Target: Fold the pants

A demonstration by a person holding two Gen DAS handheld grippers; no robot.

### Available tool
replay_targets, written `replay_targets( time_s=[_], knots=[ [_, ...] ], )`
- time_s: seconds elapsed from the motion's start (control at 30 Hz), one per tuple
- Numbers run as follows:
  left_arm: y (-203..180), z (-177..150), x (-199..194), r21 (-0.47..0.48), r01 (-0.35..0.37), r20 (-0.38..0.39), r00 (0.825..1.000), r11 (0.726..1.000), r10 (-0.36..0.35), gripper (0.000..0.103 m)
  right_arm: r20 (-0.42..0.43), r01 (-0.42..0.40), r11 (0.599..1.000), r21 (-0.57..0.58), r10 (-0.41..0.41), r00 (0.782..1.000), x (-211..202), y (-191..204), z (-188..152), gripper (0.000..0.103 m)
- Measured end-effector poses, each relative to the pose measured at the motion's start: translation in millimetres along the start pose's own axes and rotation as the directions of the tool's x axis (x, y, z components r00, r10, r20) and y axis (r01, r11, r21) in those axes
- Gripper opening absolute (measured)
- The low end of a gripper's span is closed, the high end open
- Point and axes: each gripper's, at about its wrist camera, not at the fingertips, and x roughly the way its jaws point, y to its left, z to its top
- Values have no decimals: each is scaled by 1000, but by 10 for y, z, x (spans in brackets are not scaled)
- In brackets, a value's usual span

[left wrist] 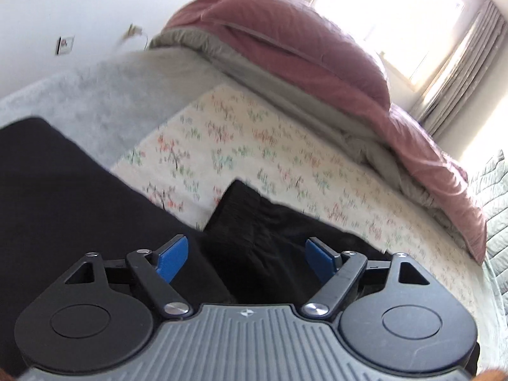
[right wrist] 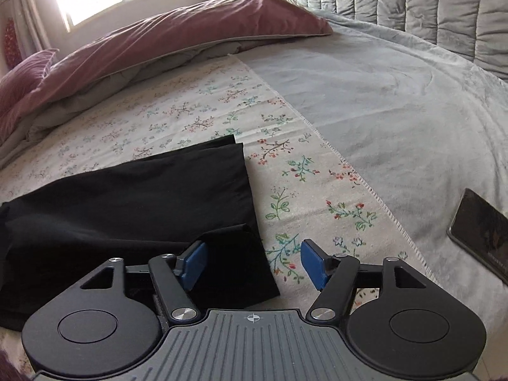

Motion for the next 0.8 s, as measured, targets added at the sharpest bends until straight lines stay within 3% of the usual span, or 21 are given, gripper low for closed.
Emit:
replay_targets(
  time_s=[0.1,0.2,0.3,0.33,0.4,0.43,0.47,0.5,0.53,0.63,0.7,0.8],
  knots=[
    [-56,-52,170,-35,-45,-63,997,998,43,102,52,-66,987,148,59,997,-146,-99,-115,69],
    [-124,-128,309,-56,-80,-92,993,995,75,102,97,-147,943,299,123,988,-174,-208,-214,69],
    [-252,-182,448,-17,-185,-77,980,983,183,102,81,-147,937,317,128,988,-101,-170,-275,69],
    [-300,-201,491,3,-218,-76,973,976,218,98,69,-131,941,311,115,991,-67,-141,-286,69],
    [-388,-222,544,66,-299,-71,950,952,304,71,48,-108,944,312,98,994,5,-107,-289,66],
    [-397,-221,532,75,-314,-67,946,947,319,44,39,-98,944,314,90,995,37,-103,-287,51],
    [-385,-219,514,58,-287,-78,954,956,291,24,30,-82,946,314,76,997,71,-92,-268,21],
    [-357,-213,488,27,-274,-93,957,961,275,24,21,-66,947,313,62,998,96,-86,-249,7],
    [-350,-208,455,25,-280,-92,955,960,281,24,13,-53,946,320,52,999,114,-90,-220,1],
    [-370,-193,307,76,-297,-53,952,952,301,23,61,-77,939,335,60,996,20,-103,-155,1],
    [-398,-212,256,136,-326,-34,942,936,333,23,131,-157,927,341,118,984,-123,-122,-163,0],
    [-425,-280,319,252,-330,-80,930,910,359,27,78,-130,945,301,112,991,-135,-115,-268,0]
  ],
)
